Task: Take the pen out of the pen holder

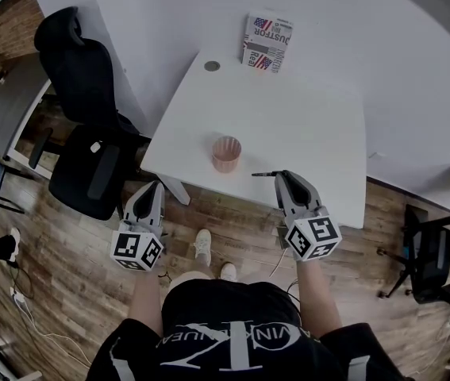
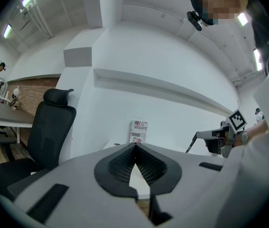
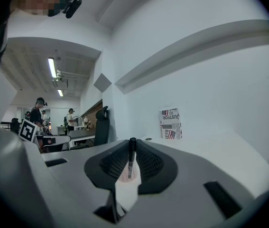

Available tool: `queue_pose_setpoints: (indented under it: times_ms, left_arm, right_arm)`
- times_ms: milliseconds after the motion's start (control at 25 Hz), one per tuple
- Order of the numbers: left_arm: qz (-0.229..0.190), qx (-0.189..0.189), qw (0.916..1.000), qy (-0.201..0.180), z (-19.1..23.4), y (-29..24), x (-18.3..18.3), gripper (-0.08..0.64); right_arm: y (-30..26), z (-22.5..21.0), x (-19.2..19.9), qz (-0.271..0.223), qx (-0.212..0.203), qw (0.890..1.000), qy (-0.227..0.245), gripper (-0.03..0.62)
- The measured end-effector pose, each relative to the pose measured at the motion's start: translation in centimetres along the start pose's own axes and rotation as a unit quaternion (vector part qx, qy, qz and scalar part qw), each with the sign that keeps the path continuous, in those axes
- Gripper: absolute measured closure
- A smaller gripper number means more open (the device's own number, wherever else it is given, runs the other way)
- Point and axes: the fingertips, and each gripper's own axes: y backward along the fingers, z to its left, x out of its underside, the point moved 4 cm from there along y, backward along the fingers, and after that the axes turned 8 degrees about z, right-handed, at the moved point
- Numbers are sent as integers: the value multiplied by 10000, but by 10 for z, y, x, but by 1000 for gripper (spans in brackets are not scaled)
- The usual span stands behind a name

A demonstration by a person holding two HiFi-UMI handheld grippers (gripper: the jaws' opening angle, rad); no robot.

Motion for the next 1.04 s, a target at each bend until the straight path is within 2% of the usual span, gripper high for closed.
queue_pose_setpoints:
  times_ms: [1040]
  left_arm:
    - [-71,-48,9999,-66,-6,6,-4,546]
  right_arm:
    - [10,-2,2,-60,-5,10000,-6,535]
